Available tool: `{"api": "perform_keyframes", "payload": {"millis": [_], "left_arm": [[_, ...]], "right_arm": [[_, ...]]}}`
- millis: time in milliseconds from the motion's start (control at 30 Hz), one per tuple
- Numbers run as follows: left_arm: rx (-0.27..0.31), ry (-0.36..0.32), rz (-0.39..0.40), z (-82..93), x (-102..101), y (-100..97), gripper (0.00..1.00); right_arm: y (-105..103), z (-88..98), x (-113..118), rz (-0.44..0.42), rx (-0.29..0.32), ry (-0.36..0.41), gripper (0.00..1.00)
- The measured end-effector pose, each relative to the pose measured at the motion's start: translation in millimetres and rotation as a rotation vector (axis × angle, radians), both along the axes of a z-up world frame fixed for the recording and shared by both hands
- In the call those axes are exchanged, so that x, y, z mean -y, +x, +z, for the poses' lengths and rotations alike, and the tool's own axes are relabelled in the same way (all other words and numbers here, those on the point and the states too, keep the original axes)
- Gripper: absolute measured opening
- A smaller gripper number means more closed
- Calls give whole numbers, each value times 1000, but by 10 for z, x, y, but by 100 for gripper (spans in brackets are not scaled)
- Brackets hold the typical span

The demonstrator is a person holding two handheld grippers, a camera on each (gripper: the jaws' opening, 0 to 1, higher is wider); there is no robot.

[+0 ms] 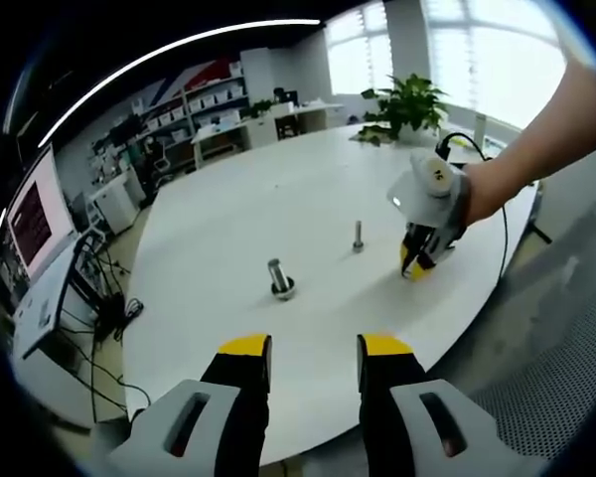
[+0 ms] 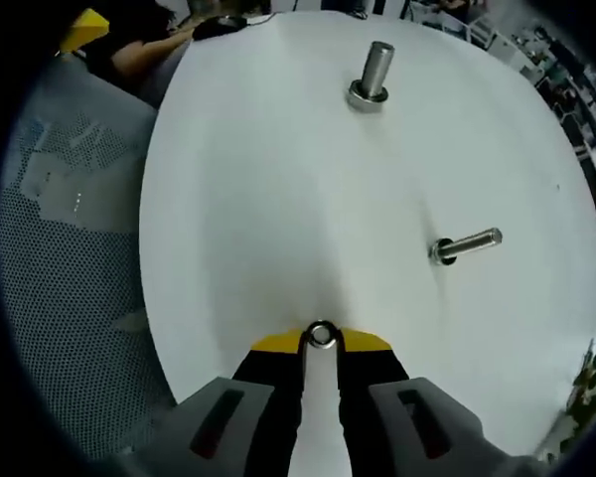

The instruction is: Place the washer onto the threaded stud by aligning its center hole with the stud, sliding it down to the base, and recovering from edge contact or off-axis alignment until the washer reaches the visible bottom stop.

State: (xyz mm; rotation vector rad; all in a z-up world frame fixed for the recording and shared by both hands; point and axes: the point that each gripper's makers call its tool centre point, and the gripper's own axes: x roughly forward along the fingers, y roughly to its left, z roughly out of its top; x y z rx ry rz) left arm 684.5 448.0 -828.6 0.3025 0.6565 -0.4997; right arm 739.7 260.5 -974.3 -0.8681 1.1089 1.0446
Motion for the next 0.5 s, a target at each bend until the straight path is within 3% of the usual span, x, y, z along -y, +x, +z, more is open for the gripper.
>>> {"api": "perform_keyframes", "payload": {"millis": [367, 500], "left_arm": [[-6, 9, 5, -27, -20, 2, 33], [-3, 4, 10, -16, -26, 12, 33]], "right_arm": [[5, -7, 12, -20, 4, 50, 14], [4, -5, 47, -66, -4, 60, 14]]}}
